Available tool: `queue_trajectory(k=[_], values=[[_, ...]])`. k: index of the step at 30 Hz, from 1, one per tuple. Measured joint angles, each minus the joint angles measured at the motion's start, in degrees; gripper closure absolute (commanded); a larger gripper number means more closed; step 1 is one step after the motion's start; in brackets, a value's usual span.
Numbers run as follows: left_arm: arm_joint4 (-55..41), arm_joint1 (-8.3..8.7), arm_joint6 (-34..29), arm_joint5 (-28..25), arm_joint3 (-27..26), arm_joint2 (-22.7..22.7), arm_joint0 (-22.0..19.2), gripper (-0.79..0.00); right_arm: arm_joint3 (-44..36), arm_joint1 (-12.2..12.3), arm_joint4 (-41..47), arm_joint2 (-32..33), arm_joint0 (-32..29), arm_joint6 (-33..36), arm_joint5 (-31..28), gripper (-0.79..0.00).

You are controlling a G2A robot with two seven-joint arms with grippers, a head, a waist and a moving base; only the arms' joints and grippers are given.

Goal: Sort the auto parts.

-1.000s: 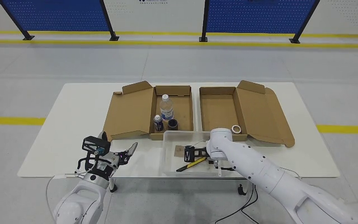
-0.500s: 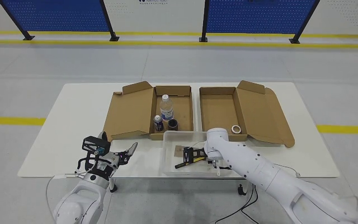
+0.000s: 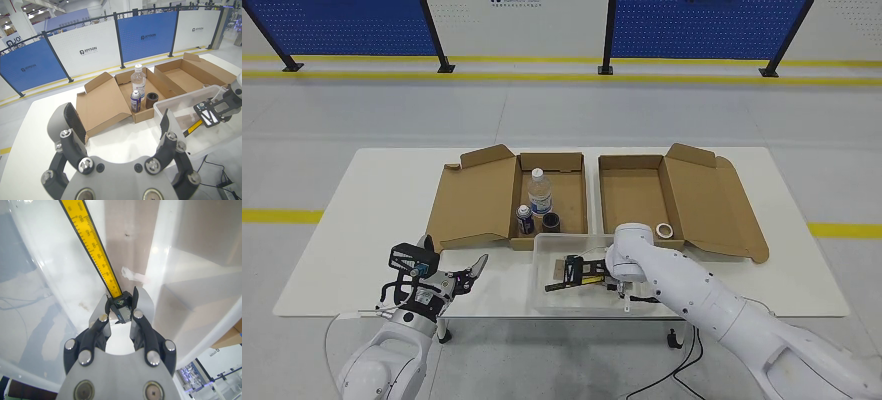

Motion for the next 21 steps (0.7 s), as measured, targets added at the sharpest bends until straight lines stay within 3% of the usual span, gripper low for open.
queue_trajectory(k=[12,21], values=[[0.0,0.00,0.0,0.0,0.0,0.0,0.0,-0.785,-5.5,1.2,4.0,5.0,-2.8,0.6,6.6,0.000],[0.0,0.00,0.0,0.0,0.0,0.0,0.0,-0.785,-12.7,3.7,7.7,12.3,-7.2,1.0,10.5,0.000]])
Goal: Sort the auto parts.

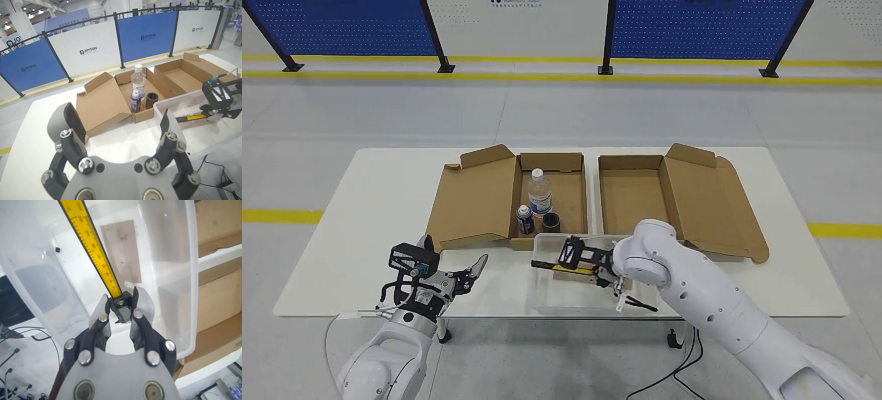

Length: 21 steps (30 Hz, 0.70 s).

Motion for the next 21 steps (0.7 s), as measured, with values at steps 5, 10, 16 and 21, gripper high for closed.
queue_trajectory(k=[5,10,16,21], values=[[0.0,0.00,0.0,0.0,0.0,0.0,0.0,-0.785,-4.2,1.5,4.0,5.5,-3.1,-1.0,3.0,0.000],[0.0,0.00,0.0,0.0,0.0,0.0,0.0,-0.785,-7.5,2.5,11.4,11.6,-6.0,-3.9,6.3,0.000],[0.0,0.00,0.0,0.0,0.0,0.0,0.0,-0.785,-7.2,2.9,25.5,17.9,-8.9,-8.4,9.7,0.000],[0.0,0.00,0.0,0.0,0.0,0.0,0.0,-0.785,-5.9,2.7,34.6,19.0,-9.8,-10.2,9.9,0.000]])
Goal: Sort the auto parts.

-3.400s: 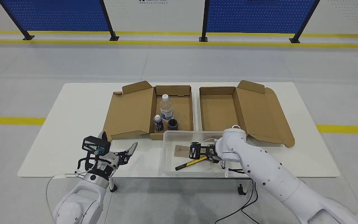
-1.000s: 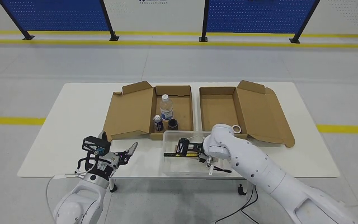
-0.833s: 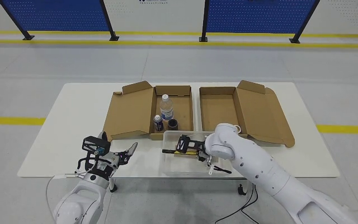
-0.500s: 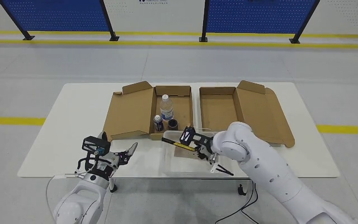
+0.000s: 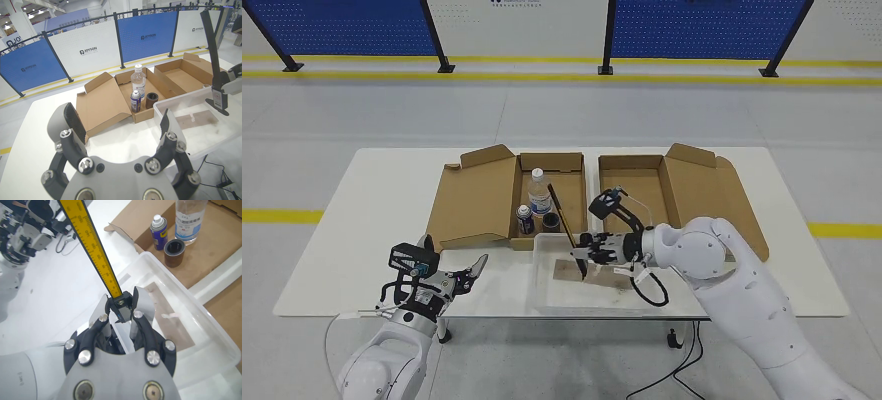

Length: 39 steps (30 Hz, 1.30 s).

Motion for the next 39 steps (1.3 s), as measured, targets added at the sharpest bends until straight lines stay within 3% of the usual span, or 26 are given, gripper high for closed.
queue_trajectory(k=[12,27,33,39], values=[[0.0,0.00,0.0,0.0,0.0,0.0,0.0,-0.785,2.3,-0.7,5.0,-1.6,0.9,-3.5,0.5,0.000],[0.0,0.00,0.0,0.0,0.0,0.0,0.0,-0.785,2.4,-0.7,0.3,-1.1,2.0,-6.7,5.0,0.000],[0.0,0.00,0.0,0.0,0.0,0.0,0.0,-0.785,0.5,-0.7,-8.2,-0.5,2.9,-11.1,12.3,0.000],[0.0,0.00,0.0,0.0,0.0,0.0,0.0,-0.785,-1.0,-1.0,-17.7,-0.9,4.0,-13.8,24.9,0.000]])
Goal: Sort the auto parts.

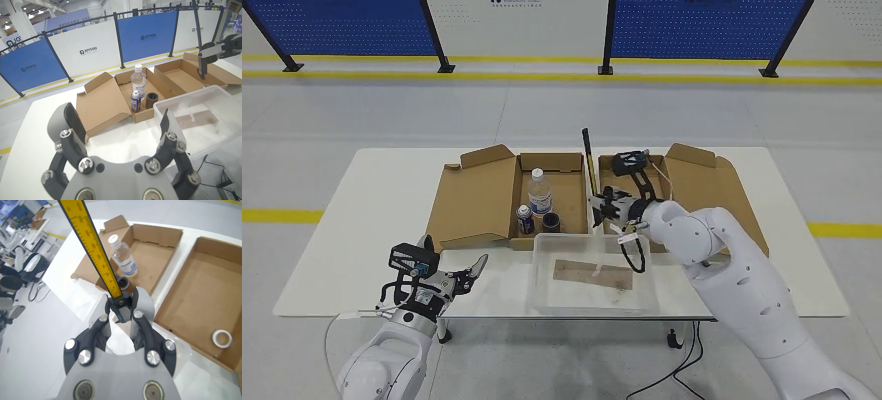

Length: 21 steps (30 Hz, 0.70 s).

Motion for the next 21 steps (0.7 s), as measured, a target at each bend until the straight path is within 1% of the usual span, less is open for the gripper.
queue_trajectory(k=[6,10,13,16,20,21], values=[[0.0,0.00,0.0,0.0,0.0,0.0,0.0,-0.785,2.6,-0.7,-6.2,-0.8,1.5,-1.5,12.4,0.000],[0.0,0.00,0.0,0.0,0.0,0.0,0.0,-0.785,7.1,-1.6,-8.0,-1.6,2.4,-2.4,20.3,0.000],[0.0,0.00,0.0,0.0,0.0,0.0,0.0,-0.785,11.6,-2.5,-8.4,-2.7,3.5,-3.1,24.8,0.000],[0.0,0.00,0.0,0.0,0.0,0.0,0.0,-0.785,15.7,-3.5,-7.7,-4.0,4.5,-3.7,27.8,0.000],[0.0,0.00,0.0,0.0,0.0,0.0,0.0,-0.785,20.9,-4.8,-5.5,-5.7,5.9,-3.8,27.8,0.000],[0.0,0.00,0.0,0.0,0.0,0.0,0.0,-0.785,22.0,-5.1,-5.0,-6.0,6.3,-3.8,27.7,-0.028]])
